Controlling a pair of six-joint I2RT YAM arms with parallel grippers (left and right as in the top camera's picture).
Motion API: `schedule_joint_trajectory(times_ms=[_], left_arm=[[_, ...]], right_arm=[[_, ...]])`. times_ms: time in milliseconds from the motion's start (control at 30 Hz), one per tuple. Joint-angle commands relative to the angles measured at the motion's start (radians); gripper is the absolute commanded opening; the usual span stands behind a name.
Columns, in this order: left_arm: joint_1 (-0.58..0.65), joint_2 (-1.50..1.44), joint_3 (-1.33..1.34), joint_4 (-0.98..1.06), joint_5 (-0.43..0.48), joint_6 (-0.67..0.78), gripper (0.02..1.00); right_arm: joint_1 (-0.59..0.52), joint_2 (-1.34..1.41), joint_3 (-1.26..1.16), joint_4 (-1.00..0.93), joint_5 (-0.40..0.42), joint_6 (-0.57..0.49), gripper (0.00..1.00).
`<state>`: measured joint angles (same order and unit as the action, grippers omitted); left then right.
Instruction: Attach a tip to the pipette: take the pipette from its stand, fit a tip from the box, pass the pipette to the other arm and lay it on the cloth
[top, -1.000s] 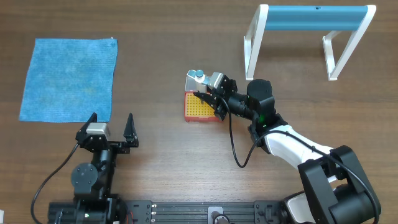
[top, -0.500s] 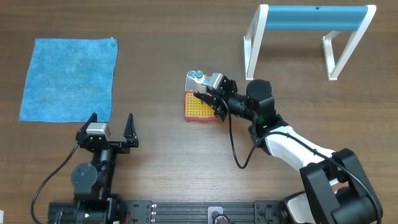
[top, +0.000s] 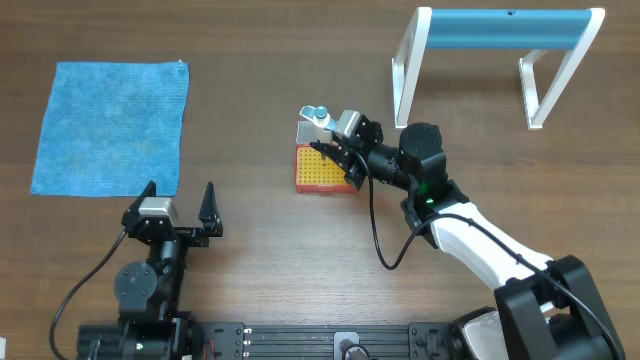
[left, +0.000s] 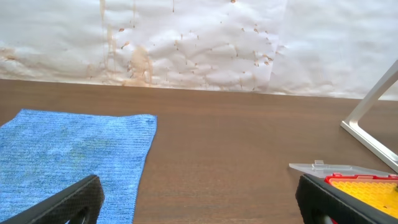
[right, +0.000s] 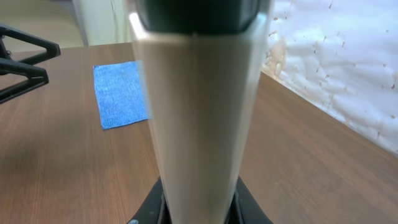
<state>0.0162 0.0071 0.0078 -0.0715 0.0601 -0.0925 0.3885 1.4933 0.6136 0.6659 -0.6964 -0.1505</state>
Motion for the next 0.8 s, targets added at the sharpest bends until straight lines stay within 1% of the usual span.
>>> schedule_joint_trajectory(times_ms=[33,100,167,267,333,367,400,433,500,700,800], left_arm=[[-0.004,-0.003,-0.002,-0.005,0.004,-0.008,1.000],[-0.004,-0.003,-0.002,-0.005,0.004,-0.008,0.996],[-0.004,-0.003,-0.002,-0.005,0.004,-0.008,0.998],[-0.004,-0.003,-0.002,-0.005,0.004,-0.008,0.998],[-0.004,-0.003,-0.002,-0.005,0.004,-0.008,0.998],[-0.004,-0.003,-0.002,-0.005,0.004,-0.008,0.996],[-0.004,-0.003,-0.002,-0.005,0.004,-0.008,0.998],[-0.004,-0.003,-0.002,-0.005,0.004,-0.008,0.998],[-0.004,-0.003,-0.002,-0.005,0.004,-0.008,0.998],[-0.004,-0.003,-0.002,-0.005,0.004,-0.008,0.996],[-0.004,-0.003,-0.002,-0.005,0.004,-0.008,0.998]], right_arm=[[0.006,-0.093,0.059,-0.090,0.005,0.018,0.075],[0.006,-0.137,0.117,-0.200,0.005,0.018,0.077],[0.006,-0.171,0.194,-0.344,0.005,-0.013,0.075],[0.006,-0.199,0.248,-0.405,0.006,-0.031,0.075],[0.006,-0.205,0.372,-0.565,0.007,-0.031,0.075],[0.006,-0.204,0.432,-0.643,0.018,-0.032,0.075],[0.006,-0.204,0.518,-0.737,0.058,-0.032,0.075],[0.006,-0.204,0.567,-0.778,0.083,-0.032,0.075],[0.003,-0.205,0.625,-0.784,0.114,-0.032,0.075],[-0.008,-0.190,0.625,-0.848,0.114,-0.031,0.075],[-0.008,-0.190,0.625,-0.852,0.113,0.003,0.075]])
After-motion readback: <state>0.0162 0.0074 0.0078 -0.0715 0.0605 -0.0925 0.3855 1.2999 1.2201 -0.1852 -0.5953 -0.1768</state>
